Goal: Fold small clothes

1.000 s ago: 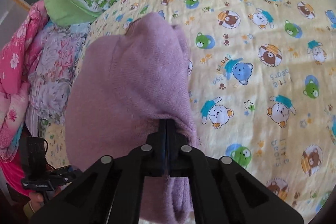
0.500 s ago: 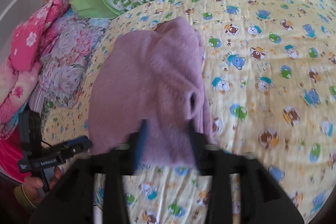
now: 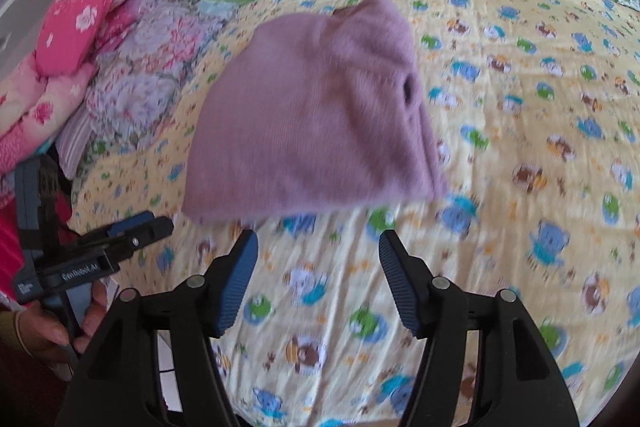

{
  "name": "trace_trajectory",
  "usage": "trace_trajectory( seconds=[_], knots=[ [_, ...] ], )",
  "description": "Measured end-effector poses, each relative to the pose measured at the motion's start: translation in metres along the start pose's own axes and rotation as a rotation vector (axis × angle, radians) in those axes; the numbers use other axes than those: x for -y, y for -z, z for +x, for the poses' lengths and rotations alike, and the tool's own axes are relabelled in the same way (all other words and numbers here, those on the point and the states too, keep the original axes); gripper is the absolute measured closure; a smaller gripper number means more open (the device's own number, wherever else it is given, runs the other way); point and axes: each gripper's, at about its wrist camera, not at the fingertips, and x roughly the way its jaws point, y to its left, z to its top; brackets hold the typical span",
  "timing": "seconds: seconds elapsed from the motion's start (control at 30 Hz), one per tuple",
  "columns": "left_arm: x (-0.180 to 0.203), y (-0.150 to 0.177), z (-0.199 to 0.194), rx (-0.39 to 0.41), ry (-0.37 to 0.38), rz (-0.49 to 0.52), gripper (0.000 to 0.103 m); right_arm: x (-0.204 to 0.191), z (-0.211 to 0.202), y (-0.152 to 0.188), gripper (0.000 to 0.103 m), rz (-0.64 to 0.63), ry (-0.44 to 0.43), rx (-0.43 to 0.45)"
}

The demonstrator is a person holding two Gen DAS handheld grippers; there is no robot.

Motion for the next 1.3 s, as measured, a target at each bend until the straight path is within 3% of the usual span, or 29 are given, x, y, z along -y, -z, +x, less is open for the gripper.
trace_trajectory(
  seconds=[0.17, 0.37, 0.6, 0.8, 1.3],
  knots=[
    [0.01, 0.003, -0.016, 0.067, -0.005, 0.068, 0.026, -0.013, -0.007, 0.006, 0.035, -0.053, 0.021, 0.033],
    [0.025, 0.005, -0.034, 0.155, -0.058, 0.168, 0.021, -0.031, -0.027, 0.006, 0.025, -0.167, 0.061, 0.143],
    [0.036, -0.003, -0.057, 0.211, -0.062, 0.23, 0.014, -0.037, -0.046, -0.005, 0.016, -0.211, 0.024, 0.184],
    [0.038, -0.003, -0.059, 0.22, -0.063, 0.259, 0.009, -0.035, -0.049, -0.009, 0.008, -0.232, 0.042, 0.209],
    [0.025, 0.003, -0.017, 0.202, -0.13, 0.262, 0.009, -0.019, -0.012, -0.002, 0.007, -0.24, 0.098, 0.162]
  ],
)
